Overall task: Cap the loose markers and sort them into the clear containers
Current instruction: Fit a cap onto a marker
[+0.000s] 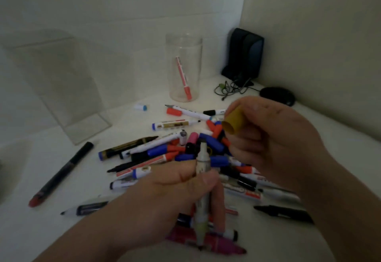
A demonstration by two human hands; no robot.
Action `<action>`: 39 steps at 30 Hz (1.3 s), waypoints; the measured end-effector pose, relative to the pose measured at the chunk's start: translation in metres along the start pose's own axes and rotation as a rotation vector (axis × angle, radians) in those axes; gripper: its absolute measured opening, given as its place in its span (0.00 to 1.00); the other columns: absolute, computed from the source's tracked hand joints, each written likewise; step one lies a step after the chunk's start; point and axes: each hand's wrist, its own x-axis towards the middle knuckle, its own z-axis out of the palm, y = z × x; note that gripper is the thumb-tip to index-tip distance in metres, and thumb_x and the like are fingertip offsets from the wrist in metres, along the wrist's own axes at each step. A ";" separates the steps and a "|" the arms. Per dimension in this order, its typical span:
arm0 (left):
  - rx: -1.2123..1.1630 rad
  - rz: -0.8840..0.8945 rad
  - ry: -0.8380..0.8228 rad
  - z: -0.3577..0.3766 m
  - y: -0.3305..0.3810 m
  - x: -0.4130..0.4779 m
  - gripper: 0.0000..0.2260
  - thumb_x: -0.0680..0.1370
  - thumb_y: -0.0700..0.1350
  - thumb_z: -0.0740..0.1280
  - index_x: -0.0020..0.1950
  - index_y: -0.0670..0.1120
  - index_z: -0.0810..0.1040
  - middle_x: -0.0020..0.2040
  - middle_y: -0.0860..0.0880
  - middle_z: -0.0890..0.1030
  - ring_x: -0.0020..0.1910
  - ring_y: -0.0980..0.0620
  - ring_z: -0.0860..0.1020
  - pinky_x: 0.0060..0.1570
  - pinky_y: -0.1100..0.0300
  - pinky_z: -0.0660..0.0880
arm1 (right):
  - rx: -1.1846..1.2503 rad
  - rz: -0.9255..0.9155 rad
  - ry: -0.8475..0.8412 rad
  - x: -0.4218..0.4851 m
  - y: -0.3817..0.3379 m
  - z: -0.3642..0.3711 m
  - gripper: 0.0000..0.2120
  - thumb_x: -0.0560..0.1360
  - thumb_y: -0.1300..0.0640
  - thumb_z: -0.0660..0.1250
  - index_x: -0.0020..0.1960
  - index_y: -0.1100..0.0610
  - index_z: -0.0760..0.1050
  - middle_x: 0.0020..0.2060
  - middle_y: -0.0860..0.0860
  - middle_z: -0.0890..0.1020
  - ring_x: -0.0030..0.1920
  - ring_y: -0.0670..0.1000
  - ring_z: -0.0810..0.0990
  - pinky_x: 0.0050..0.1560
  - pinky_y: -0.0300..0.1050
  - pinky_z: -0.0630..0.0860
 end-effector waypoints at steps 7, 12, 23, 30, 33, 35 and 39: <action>0.004 -0.068 -0.130 0.013 0.000 0.001 0.18 0.82 0.49 0.61 0.44 0.34 0.77 0.35 0.45 0.81 0.34 0.51 0.79 0.45 0.59 0.75 | -0.231 0.081 -0.155 -0.004 0.001 -0.007 0.11 0.75 0.53 0.66 0.44 0.61 0.79 0.25 0.47 0.68 0.24 0.47 0.57 0.26 0.39 0.56; 0.008 -0.063 -0.122 0.014 0.002 0.002 0.18 0.82 0.49 0.61 0.41 0.36 0.75 0.33 0.43 0.79 0.31 0.50 0.78 0.40 0.58 0.75 | -0.348 0.059 -0.190 -0.007 -0.001 -0.009 0.12 0.77 0.56 0.65 0.48 0.66 0.76 0.28 0.47 0.77 0.24 0.46 0.60 0.25 0.41 0.56; 0.138 -0.094 -0.048 0.013 0.001 0.001 0.13 0.78 0.56 0.65 0.39 0.51 0.81 0.34 0.45 0.84 0.34 0.49 0.81 0.42 0.54 0.75 | -0.398 0.261 -0.306 -0.007 -0.003 -0.017 0.16 0.73 0.54 0.73 0.49 0.69 0.79 0.28 0.56 0.74 0.23 0.46 0.69 0.23 0.37 0.68; 0.015 -0.043 -0.063 0.008 0.001 0.001 0.13 0.79 0.54 0.66 0.42 0.47 0.81 0.34 0.42 0.83 0.34 0.47 0.81 0.44 0.52 0.73 | -0.326 0.127 -0.255 -0.003 0.003 -0.011 0.18 0.73 0.50 0.71 0.47 0.67 0.78 0.25 0.55 0.71 0.21 0.47 0.64 0.24 0.36 0.66; -0.044 -0.038 -0.104 0.002 0.005 0.000 0.13 0.80 0.52 0.65 0.43 0.44 0.81 0.33 0.42 0.82 0.33 0.46 0.80 0.43 0.52 0.75 | -0.247 0.102 -0.217 -0.005 0.008 0.000 0.15 0.73 0.50 0.70 0.45 0.64 0.80 0.23 0.50 0.65 0.21 0.47 0.56 0.24 0.34 0.60; -0.066 -0.073 -0.173 -0.003 0.006 -0.002 0.13 0.81 0.50 0.64 0.44 0.43 0.80 0.33 0.42 0.82 0.33 0.45 0.81 0.43 0.54 0.76 | -0.252 0.100 -0.088 -0.004 0.007 0.007 0.13 0.72 0.48 0.69 0.38 0.58 0.81 0.21 0.48 0.64 0.20 0.47 0.55 0.23 0.33 0.59; -0.181 -0.086 -0.309 -0.004 0.003 -0.003 0.14 0.83 0.48 0.61 0.44 0.41 0.79 0.35 0.42 0.82 0.38 0.44 0.82 0.50 0.51 0.75 | 0.005 -0.104 0.199 0.004 -0.018 -0.009 0.14 0.74 0.48 0.62 0.36 0.56 0.76 0.24 0.47 0.63 0.22 0.43 0.58 0.17 0.31 0.58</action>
